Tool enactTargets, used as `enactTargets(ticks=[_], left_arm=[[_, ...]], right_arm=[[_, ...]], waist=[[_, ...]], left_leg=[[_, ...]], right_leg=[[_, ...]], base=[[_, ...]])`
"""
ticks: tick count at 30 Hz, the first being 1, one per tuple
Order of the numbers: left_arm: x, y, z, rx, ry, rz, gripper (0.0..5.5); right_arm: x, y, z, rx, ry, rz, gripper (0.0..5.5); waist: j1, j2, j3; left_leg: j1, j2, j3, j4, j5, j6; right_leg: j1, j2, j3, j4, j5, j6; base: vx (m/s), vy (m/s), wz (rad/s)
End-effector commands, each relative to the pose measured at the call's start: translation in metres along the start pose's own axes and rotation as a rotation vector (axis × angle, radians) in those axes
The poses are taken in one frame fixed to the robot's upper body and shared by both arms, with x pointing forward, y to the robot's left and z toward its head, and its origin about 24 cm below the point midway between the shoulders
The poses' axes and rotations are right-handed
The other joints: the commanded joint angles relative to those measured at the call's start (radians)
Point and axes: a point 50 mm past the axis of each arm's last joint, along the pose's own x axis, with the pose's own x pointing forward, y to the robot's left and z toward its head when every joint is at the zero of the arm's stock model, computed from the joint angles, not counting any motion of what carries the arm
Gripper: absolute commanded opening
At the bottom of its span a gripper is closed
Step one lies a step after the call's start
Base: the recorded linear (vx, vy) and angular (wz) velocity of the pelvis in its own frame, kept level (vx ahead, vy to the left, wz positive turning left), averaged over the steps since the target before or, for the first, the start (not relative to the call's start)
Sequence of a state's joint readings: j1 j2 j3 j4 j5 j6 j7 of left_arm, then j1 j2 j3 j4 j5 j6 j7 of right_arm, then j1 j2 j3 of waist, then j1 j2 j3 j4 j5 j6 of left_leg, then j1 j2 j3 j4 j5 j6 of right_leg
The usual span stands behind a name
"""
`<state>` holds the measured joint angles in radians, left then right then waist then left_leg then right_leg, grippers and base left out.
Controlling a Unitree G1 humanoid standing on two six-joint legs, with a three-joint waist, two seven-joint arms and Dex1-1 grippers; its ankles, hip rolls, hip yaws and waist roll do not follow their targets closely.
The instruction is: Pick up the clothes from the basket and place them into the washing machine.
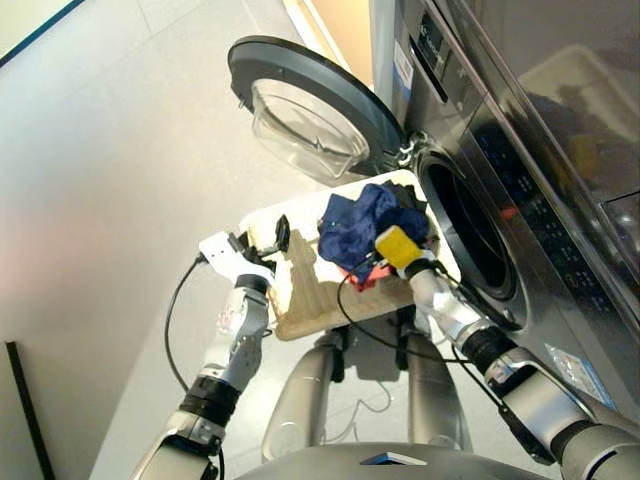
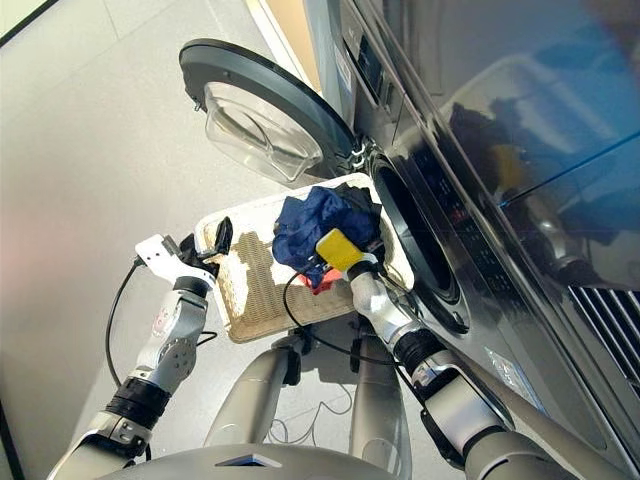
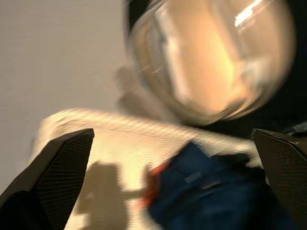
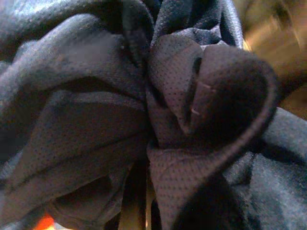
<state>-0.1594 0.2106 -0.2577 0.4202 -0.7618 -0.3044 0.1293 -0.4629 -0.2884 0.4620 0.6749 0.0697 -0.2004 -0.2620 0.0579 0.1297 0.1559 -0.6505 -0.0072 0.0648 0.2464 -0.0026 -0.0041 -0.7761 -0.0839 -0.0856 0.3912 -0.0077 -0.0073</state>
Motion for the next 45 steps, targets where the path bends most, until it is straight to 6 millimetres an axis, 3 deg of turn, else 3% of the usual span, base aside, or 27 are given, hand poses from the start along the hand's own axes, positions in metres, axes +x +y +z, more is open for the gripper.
enactTargets(ticks=[1, 7, 13, 14, 15, 18, 19, 20, 24, 25, 27, 28, 30, 32, 34, 37, 40, 41, 42, 43, 44, 45], left_arm=[[0.011, 0.005, 0.018, 0.075, -0.102, 0.025, 5.50], [0.012, 0.000, 0.000, 0.165, -0.033, 0.008, 5.50], [0.011, -0.007, -0.006, 0.210, -0.008, -0.047, 5.50], [0.010, -0.010, -0.005, 0.223, -0.010, -0.073, 5.50], [0.011, -0.010, -0.005, 0.223, -0.011, -0.074, 5.50], [0.011, -0.013, -0.003, 0.240, -0.012, -0.104, 5.50], [0.012, -0.014, -0.003, 0.239, -0.013, -0.105, 5.50], [0.012, -0.013, -0.001, 0.251, -0.014, -0.113, 5.50], [0.014, -0.014, -0.001, 0.249, -0.005, -0.119, 5.50], [0.015, -0.014, 0.000, 0.249, -0.007, -0.121, 5.50], [0.015, -0.013, -0.001, 0.259, -0.003, -0.125, 5.50], [0.016, -0.015, 0.000, 0.257, -0.005, -0.129, 5.50], [0.015, -0.012, 0.002, 0.266, -0.011, -0.131, 5.50], [0.016, -0.012, 0.002, 0.266, -0.014, -0.130, 5.50], [0.016, -0.009, -0.002, 0.275, 0.008, -0.110, 5.50], [0.017, -0.009, -0.004, 0.285, 0.014, -0.103, 5.50], [0.019, -0.008, -0.001, 0.280, 0.002, -0.090, 5.50], [0.019, -0.008, 0.000, 0.277, -0.002, -0.090, 5.50], [0.020, -0.009, 0.001, 0.276, -0.005, -0.092, 5.50], [0.020, -0.008, 0.000, 0.274, -0.004, -0.091, 5.50], [0.021, -0.008, 0.002, 0.269, -0.008, -0.096, 5.50], [0.021, -0.008, 0.002, 0.267, -0.008, -0.095, 5.50]], right_arm=[[0.008, -0.001, 0.028, 0.307, -0.118, -0.111, 0.00], [0.016, -0.030, 0.027, 0.662, -0.106, -0.321, 0.00], [0.028, -0.062, 0.042, 0.856, -0.169, -0.472, 0.00], [0.034, -0.078, 0.054, 0.945, -0.215, -0.550, 0.00], [0.034, -0.079, 0.054, 0.947, -0.217, -0.551, 0.00], [0.043, -0.111, 0.078, 1.071, -0.303, -0.671, 0.00], [0.043, -0.112, 0.079, 1.072, -0.305, -0.671, 0.00], [0.046, -0.131, 0.093, 1.106, -0.358, -0.711, 0.00], [0.042, -0.176, 0.129, 1.237, -0.527, -0.818, 0.00], [0.042, -0.177, 0.130, 1.237, -0.531, -0.819, 0.00], [0.031, -0.213, 0.156, 1.226, -0.657, -0.887, 0.00], [0.030, -0.215, 0.158, 1.224, -0.661, -0.889, 0.00], [0.006, -0.257, 0.190, 1.124, -0.826, -0.951, 0.00], [-0.004, -0.271, 0.204, 1.099, -0.898, -0.977, 0.00], [-0.035, -0.298, 0.222, 1.087, -1.062, -1.073, 0.00], [-0.045, -0.307, 0.217, 1.100, -1.072, -1.170, 0.00], [-0.030, -0.300, 0.195, 1.012, -0.917, -1.167, 0.00], [-0.021, -0.295, 0.185, 0.960, -0.841, -1.124, 1.45], [-0.009, -0.287, 0.174, 0.909, -0.752, -1.061, 5.50], [-0.009, -0.288, 0.174, 0.910, -0.752, -1.053, 5.50], [0.009, -0.272, 0.154, 0.823, -0.604, -0.952, 5.50], [0.009, -0.273, 0.154, 0.823, -0.604, -0.947, 5.50]], waist=[[0.001, -0.009, -0.006], [0.000, 0.012, 0.018], [0.007, 0.032, 0.037], [0.013, 0.045, 0.045], [0.015, 0.044, 0.044], [0.024, 0.067, 0.053], [0.027, 0.067, 0.052], [0.033, 0.077, 0.056], [0.042, 0.098, 0.055], [0.044, 0.098, 0.055], [0.046, 0.110, 0.056], [0.050, 0.110, 0.056], [0.052, 0.114, 0.053], [0.055, 0.116, 0.051], [0.047, 0.112, 0.046], [0.042, 0.108, 0.045], [0.028, 0.094, 0.044], [0.025, 0.089, 0.044], [0.021, 0.082, 0.044], [0.019, 0.084, 0.044], [0.015, 0.071, 0.043], [0.013, 0.073, 0.043]], left_leg=[[-0.043, -0.032, -0.001, 0.020, -0.018, 0.014], [-0.077, -0.030, -0.001, 0.030, -0.019, 0.013], [-0.133, -0.031, 0.004, 0.058, -0.028, 0.014], [-0.161, -0.030, 0.005, 0.077, -0.035, 0.016], [-0.165, -0.030, 0.006, 0.079, -0.036, 0.016], [-0.227, -0.026, 0.011, 0.130, -0.054, 0.019], [-0.232, -0.025, 0.012, 0.134, -0.056, 0.020], [-0.259, -0.025, 0.013, 0.159, -0.065, 0.022], [-0.308, -0.021, 0.017, 0.202, -0.083, 0.022], [-0.313, -0.021, 0.018, 0.206, -0.085, 0.022], [-0.337, -0.019, 0.023, 0.233, -0.098, 0.023], [-0.342, -0.019, 0.024, 0.237, -0.100, 0.024], [-0.368, -0.018, 0.029, 0.266, -0.110, 0.026], [-0.379, -0.017, 0.033, 0.277, -0.115, 0.026], [-0.385, -0.015, 0.034, 0.283, -0.121, 0.027], [-0.383, -0.015, 0.039, 0.275, -0.124, 0.030], [-0.379, -0.014, 0.042, 0.274, -0.129, 0.033], [-0.377, -0.013, 0.042, 0.272, -0.129, 0.032], [-0.374, -0.012, 0.043, 0.271, -0.128, 0.029], [-0.373, -0.012, 0.043, 0.270, -0.128, 0.029], [-0.370, -0.009, 0.046, 0.268, -0.126, 0.026], [-0.370, -0.009, 0.046, 0.267, -0.126, 0.026]], right_leg=[[0.061, 0.009, -0.007, -0.120, 0.048, 0.068], [0.016, 0.009, -0.003, -0.098, 0.042, 0.066], [-0.048, 0.008, 0.005, -0.064, 0.035, 0.063], [-0.082, 0.007, 0.011, -0.042, 0.032, 0.063], [-0.086, 0.007, 0.012, -0.040, 0.031, 0.063], [-0.153, 0.007, 0.024, 0.014, 0.020, 0.061], [-0.159, 0.008, 0.026, 0.017, 0.018, 0.061], [-0.188, 0.010, 0.030, 0.041, 0.012, 0.060], [-0.250, 0.009, 0.048, 0.089, -0.001, 0.058], [-0.255, 0.010, 0.048, 0.093, -0.003, 0.058], [-0.289, 0.015, 0.059, 0.124, -0.011, 0.057], [-0.295, 0.016, 0.061, 0.128, -0.013, 0.057], [-0.332, 0.019, 0.073, 0.160, -0.019, 0.058], [-0.349, 0.022, 0.079, 0.175, -0.023, 0.059], [-0.362, 0.022, 0.083, 0.186, -0.027, 0.060], [-0.362, 0.024, 0.087, 0.183, -0.030, 0.061], [-0.354, 0.026, 0.084, 0.175, -0.025, 0.061], [-0.351, 0.027, 0.084, 0.173, -0.023, 0.060], [-0.348, 0.027, 0.082, 0.170, -0.019, 0.058], [-0.347, 0.027, 0.083, 0.169, -0.019, 0.058], [-0.341, 0.028, 0.077, 0.162, -0.012, 0.055], [-0.340, 0.028, 0.077, 0.161, -0.011, 0.055]], base=[[0.000, 0.000, 0.000], [0.000, 0.000, 0.000], [0.000, 0.000, 0.000], [0.000, 0.000, 0.000], [0.000, 0.000, 0.000], [0.000, 0.000, 0.000], [0.000, 0.000, 0.000], [0.000, 0.000, 0.000], [0.000, 0.000, 0.000], [0.000, 0.000, 0.000], [0.000, 0.000, 0.000], [0.000, 0.000, 0.000], [0.000, 0.000, 0.000], [0.000, 0.000, 0.000], [0.000, 0.000, 0.000], [0.000, 0.000, 0.000], [0.000, 0.000, 0.000], [0.000, 0.000, 0.000], [0.000, 0.000, 0.000], [0.000, 0.000, 0.000], [0.000, 0.000, 0.000], [0.000, 0.000, 0.000]])
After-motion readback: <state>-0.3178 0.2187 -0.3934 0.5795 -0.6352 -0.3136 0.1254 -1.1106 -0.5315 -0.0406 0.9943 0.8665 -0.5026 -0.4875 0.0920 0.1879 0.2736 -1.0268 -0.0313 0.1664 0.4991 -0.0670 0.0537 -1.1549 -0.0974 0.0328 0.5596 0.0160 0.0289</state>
